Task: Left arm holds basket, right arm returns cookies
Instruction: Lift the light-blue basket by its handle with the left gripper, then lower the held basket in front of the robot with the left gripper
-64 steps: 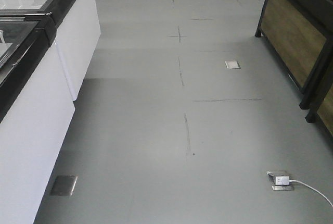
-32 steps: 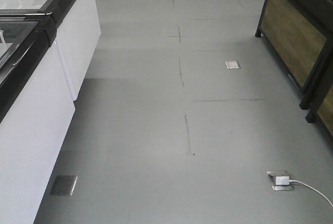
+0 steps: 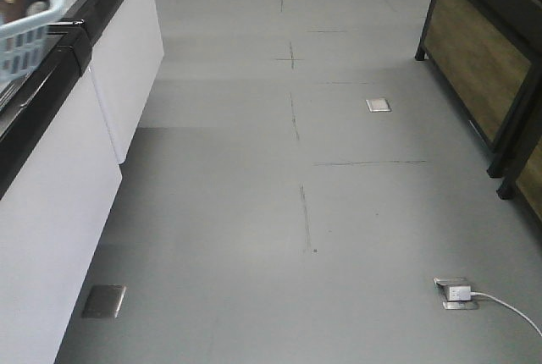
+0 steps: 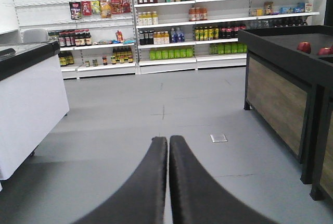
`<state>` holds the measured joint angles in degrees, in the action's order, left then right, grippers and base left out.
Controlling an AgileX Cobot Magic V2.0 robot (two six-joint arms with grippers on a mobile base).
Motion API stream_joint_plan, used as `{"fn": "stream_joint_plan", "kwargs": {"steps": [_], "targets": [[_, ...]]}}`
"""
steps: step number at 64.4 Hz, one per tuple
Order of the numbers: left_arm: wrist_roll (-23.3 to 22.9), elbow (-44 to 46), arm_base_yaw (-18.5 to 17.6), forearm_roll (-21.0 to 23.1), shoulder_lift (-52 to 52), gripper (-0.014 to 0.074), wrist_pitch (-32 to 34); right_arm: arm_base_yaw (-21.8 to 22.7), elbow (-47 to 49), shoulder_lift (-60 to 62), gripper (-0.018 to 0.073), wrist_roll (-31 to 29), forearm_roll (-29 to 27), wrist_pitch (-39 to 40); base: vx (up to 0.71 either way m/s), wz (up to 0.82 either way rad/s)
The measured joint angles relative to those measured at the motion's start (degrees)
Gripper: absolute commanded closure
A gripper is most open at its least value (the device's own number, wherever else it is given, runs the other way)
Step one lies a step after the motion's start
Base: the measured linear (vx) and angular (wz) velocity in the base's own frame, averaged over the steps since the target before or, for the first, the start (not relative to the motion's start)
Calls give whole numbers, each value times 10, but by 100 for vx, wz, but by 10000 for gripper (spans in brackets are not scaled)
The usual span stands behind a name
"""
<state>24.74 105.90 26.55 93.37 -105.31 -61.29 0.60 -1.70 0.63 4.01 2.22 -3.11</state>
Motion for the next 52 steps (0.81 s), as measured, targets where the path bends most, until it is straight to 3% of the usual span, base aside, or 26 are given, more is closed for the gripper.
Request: {"fn": "stream_joint_plan", "kwargs": {"steps": [12, 30, 43, 52], "targets": [[2, 1, -124, -16, -19, 604, -3, 0, 0, 0, 568, 0, 0, 0, 0, 0], [18, -2, -310, -122, -42, 604, -6, 0, 0, 0, 568, 0, 0, 0, 0, 0], [27, -66, -439, -124, -44, 604, 1, 0, 0, 0, 568, 0, 0, 0, 0, 0], [72, -155, -489, -124, -44, 604, -26, 0, 0, 0, 568, 0, 0, 0, 0, 0]]}}
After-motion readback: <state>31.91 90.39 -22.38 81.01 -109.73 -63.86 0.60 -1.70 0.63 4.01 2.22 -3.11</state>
